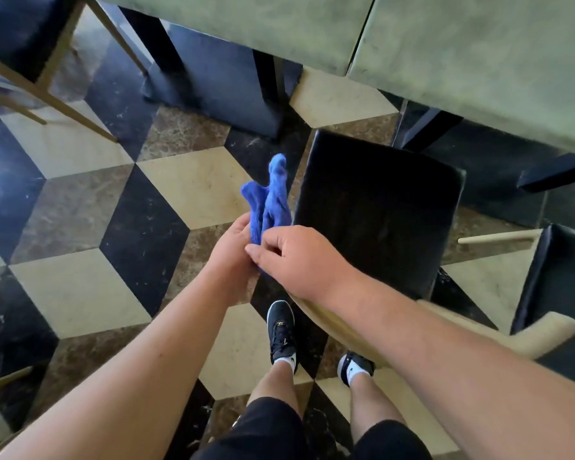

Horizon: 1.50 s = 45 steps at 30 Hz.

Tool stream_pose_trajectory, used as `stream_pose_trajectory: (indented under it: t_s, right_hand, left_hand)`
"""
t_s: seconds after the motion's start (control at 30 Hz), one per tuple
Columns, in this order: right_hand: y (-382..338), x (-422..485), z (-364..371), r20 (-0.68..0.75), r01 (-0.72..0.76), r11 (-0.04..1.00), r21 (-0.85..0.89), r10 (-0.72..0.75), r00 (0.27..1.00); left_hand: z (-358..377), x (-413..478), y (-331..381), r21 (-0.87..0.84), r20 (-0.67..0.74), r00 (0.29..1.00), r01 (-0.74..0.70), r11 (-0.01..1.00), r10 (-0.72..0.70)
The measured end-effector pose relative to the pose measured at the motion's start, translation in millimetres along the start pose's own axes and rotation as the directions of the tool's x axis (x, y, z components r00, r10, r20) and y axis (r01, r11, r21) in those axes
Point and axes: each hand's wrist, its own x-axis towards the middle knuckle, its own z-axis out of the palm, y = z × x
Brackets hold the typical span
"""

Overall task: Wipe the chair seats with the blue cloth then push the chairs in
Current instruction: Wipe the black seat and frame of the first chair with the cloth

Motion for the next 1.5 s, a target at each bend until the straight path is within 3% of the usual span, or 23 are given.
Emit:
stream_pose_trajectory:
  t_s: [0.1,0.2,0.37,0.47,0.63,0.7,0.77,0.87,0.93,1.0,1.13,1.23,1.3,1.37,1.5]
  right_hand:
    - [3,-5,7,-0.145,-0.100,0.994,0.037,0.104,0.984]
    - [8,-5,17,-0.165,-0.142,0.989,-0.045,0.133,0.977]
    - [29,-39,36,-0.213,-0.076,0.948,-0.310,0.008,0.977]
    - [50,-76,37,-0.185,0.024,0.857,-0.514,-0.139,0.973]
    - [92,-145,20,-0.149,0.107,0.814,-0.571,-0.231,0.962]
    - [109,-170,5,-0.137,0.126,0.798,-0.589,-0.252,0.958]
    - [128,-194,-14,-0.140,0.114,0.789,-0.604,-0.246,0.959]
    - [159,-227,-42,-0.180,0.059,0.770,-0.636,-0.222,0.958]
    - [178,-247,-56,-0.214,0.029,0.768,-0.640,-0.214,0.953]
    - [196,-265,-70,-0.267,-0.011,0.767,-0.642,-0.209,0.941]
    - [224,-289,-99,-0.416,-0.161,0.794,-0.586,-0.124,0.901]
    - [231,-286,-116,-0.461,-0.238,0.829,-0.506,-0.027,0.887]
    - [228,-273,-126,-0.500,-0.303,0.818,-0.489,0.022,0.866]
    - [223,-256,-137,-0.500,-0.380,0.755,-0.534,0.080,0.862]
    - [207,-223,-150,-0.410,-0.466,0.511,-0.723,0.226,0.884]
  left_hand:
    - [-2,3,6,0.170,0.018,0.999,-0.046,0.984,0.044]
    - [3,5,9,0.255,0.010,0.999,-0.033,0.966,0.031]
    - [10,6,-5,0.311,-0.081,0.986,-0.112,0.944,0.144]
    - [18,6,-13,0.287,-0.196,0.950,-0.180,0.941,0.241]
    - [40,2,-23,0.306,-0.316,0.879,-0.263,0.915,0.358]
    - [47,1,-26,0.519,-0.369,0.804,-0.238,0.821,0.466]
    - [49,-1,-31,0.774,-0.362,0.716,-0.125,0.620,0.597]
    - [67,-21,-46,0.956,-0.127,0.736,-0.087,0.280,0.665]
    - [86,-37,-73,0.992,0.117,0.790,-0.124,-0.031,0.602]
    - [110,-58,-105,0.974,0.218,0.849,-0.158,-0.162,0.481]
    - [162,-97,-151,0.968,0.228,0.951,-0.198,-0.155,0.208]
    - [200,-116,-181,0.866,0.458,0.887,-0.431,-0.254,0.057]
    - [218,-117,-189,0.807,0.517,0.855,-0.500,-0.315,-0.034]
    - [226,-111,-187,0.785,0.519,0.850,-0.514,-0.346,-0.086]
    - [226,-107,-181,0.713,0.576,0.810,-0.565,-0.415,-0.113]
